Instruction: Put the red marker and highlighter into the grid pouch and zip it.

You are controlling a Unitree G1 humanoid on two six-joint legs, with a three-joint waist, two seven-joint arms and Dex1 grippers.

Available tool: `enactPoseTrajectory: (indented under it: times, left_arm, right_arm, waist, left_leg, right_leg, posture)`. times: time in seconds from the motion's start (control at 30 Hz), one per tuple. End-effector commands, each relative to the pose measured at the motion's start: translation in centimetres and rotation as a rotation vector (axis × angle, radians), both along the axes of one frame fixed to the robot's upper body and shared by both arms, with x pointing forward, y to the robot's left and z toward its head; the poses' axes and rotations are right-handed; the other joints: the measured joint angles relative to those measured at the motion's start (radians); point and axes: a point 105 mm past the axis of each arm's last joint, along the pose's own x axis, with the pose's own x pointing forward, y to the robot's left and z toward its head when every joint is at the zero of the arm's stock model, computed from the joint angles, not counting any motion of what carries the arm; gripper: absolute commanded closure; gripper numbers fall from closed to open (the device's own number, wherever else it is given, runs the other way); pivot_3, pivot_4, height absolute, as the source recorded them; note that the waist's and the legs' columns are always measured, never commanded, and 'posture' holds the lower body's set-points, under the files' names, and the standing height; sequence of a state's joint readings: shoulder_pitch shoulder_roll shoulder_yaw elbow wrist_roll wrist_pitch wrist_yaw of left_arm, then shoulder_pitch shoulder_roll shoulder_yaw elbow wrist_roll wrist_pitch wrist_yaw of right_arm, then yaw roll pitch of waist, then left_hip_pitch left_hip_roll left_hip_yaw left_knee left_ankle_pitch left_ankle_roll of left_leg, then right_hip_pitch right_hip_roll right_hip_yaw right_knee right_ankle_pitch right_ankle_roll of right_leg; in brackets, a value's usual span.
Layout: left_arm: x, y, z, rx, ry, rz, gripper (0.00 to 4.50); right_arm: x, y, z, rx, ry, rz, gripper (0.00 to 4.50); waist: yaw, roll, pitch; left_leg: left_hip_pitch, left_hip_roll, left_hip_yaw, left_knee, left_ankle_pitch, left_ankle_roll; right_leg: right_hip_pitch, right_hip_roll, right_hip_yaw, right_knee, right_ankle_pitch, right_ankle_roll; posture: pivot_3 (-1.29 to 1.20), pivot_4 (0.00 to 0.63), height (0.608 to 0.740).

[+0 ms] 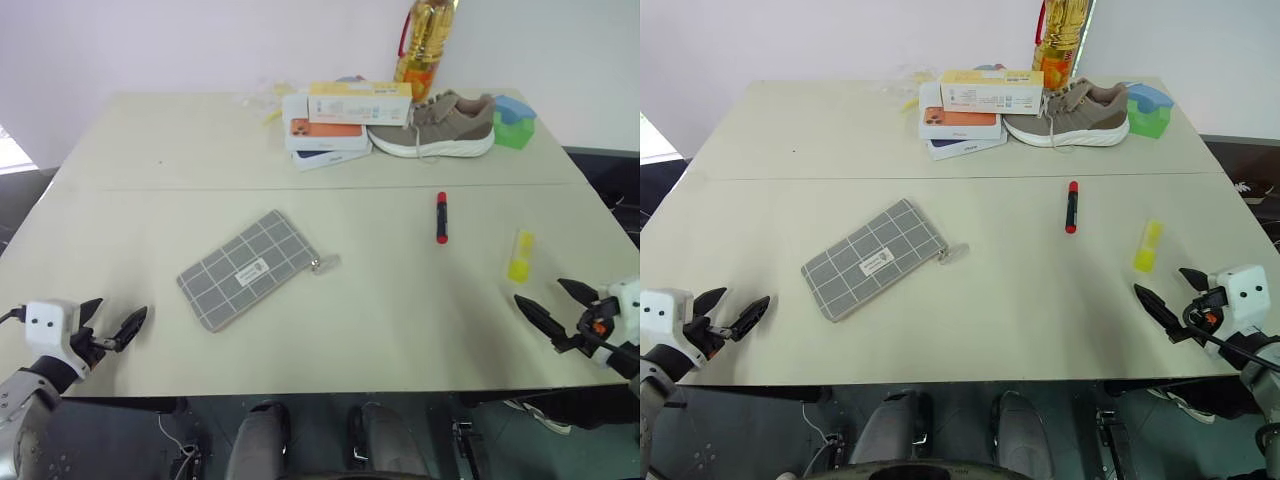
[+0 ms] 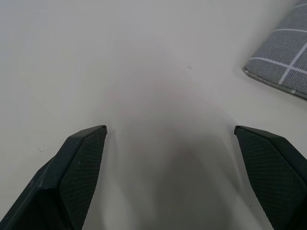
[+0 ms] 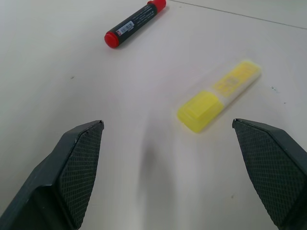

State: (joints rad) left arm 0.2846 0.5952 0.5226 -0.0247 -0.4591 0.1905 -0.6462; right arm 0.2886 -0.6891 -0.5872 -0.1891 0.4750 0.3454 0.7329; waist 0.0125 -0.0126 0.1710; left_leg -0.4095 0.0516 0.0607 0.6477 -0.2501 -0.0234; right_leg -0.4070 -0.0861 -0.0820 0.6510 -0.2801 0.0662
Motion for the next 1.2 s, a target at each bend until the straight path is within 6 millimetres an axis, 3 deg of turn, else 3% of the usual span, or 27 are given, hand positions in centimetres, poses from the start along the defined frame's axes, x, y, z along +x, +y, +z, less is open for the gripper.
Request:
enactPoseTrajectory:
  times: [0.03, 0.3, 0.43, 0.53, 0.6, 0.7, 0.93, 1.07, 1.2]
  left_arm:
    - [0.1, -0.2, 1.1, 0.024, -0.037, -0.012, 0.0]
    - [0.4, -0.4, 1.3, 0.021, -0.042, -0.016, 0.0]
    - [0.6, -0.4, 1.7, 0.037, -0.07, -0.029, 0.0]
    - [0.8, -1.0, 2.1, 0.021, -0.116, -0.049, 0.0]
    - [1.2, -2.2, 2.3, 0.028, -0.143, -0.106, 0.0]
    - [1.7, -3.0, 2.4, 0.021, -0.158, -0.145, 0.0]
    - [2.3, -3.9, 2.6, 0.044, -0.167, -0.2, 0.0]
    - [2.3, -4.1, 2.5, 0.058, -0.171, -0.207, 0.0]
    - [1.8, -4.4, 2.4, 0.088, -0.17, -0.229, 0.0]
  right_arm:
    - [0.3, 0.4, 0.7, -0.013, -0.033, 0.016, 0.04]
    - [1.1, 1.9, 1.6, 0.041, -0.063, 0.07, 0.04]
    - [1.8, 3.8, 2.2, 0.069, -0.074, 0.128, 0.04]
    - [2.7, 7.2, 3.3, 0.104, -0.109, 0.234, 0.04]
    - [3.8, 11.2, 4.7, 0.153, -0.165, 0.349, 0.04]
    - [4.6, 15.4, 5.9, 0.235, -0.197, 0.46, 0.81]
    - [7.4, 24.3, 4.5, 0.191, -0.141, 0.581, 4.45]
    - [9.0, 29.3, 2.8, 0.131, -0.104, 0.637, 4.49]
    - [10.9, 31.3, 0.7, 0.044, -0.034, 0.599, 4.49]
  waist:
    - [0.0, 0.0, 0.0]
    - [0.0, 0.0, 0.0]
    - [-0.001, 0.0, 0.0]
    - [-0.002, 0.0, 0.0]
    - [-0.005, 0.0, 0.0]
    - [-0.005, 0.0, 0.0]
    - [-0.003, -0.002, -0.001]
    - [-0.012, -0.002, -0.001]
    - [-0.023, -0.002, -0.001]
  left_leg:
    - [0.0, 0.0, 0.0, 0.0, 0.0, 0.0]
    - [0.0, 0.0, 0.0, 0.0, 0.0, 0.0]
    - [0.0, 0.0, 0.0, 0.0, 0.0, 0.0]
    - [0.0, 0.0, 0.0, 0.0, 0.0, 0.0]
    - [0.0, 0.0, 0.0, 0.0, 0.0, 0.0]
    - [0.0, 0.0, -0.001, 0.0, 0.0, 0.0]
    - [-0.001, 0.0, -0.001, 0.0, 0.0, 0.0]
    - [-0.001, 0.0, -0.001, 0.0, 0.0, 0.0]
    - [-0.001, 0.0, -0.002, 0.0, 0.0, 0.0]
  right_leg:
    - [0.0, 0.0, 0.0, 0.0, 0.0, 0.0]
    - [0.0, 0.0, 0.0, 0.0, 0.0, 0.0]
    - [0.0, 0.0, 0.0, 0.0, 0.0, 0.0]
    - [0.0, 0.0, 0.0, 0.0, 0.0, 0.001]
    - [0.0, 0.0, 0.0, 0.0, 0.001, 0.001]
    - [-0.001, 0.002, 0.0, 0.001, 0.002, 0.001]
    - [-0.001, 0.002, 0.0, 0.001, 0.002, 0.002]
    - [-0.002, 0.003, 0.0, 0.002, 0.002, 0.002]
    - [-0.002, 0.002, 0.0, 0.003, 0.002, 0.002]
  posture:
    - [0.0, 0.15, 0.724]
    - [0.0, 0.15, 0.724]
    - [0.0, 0.15, 0.724]
    - [0.0, 0.15, 0.724]
    - [0.0, 0.15, 0.724]
    - [0.0, 0.15, 0.724]
    - [0.0, 0.15, 0.724]
    - [0.0, 0.15, 0.724]
    - [0.0, 0.15, 0.724]
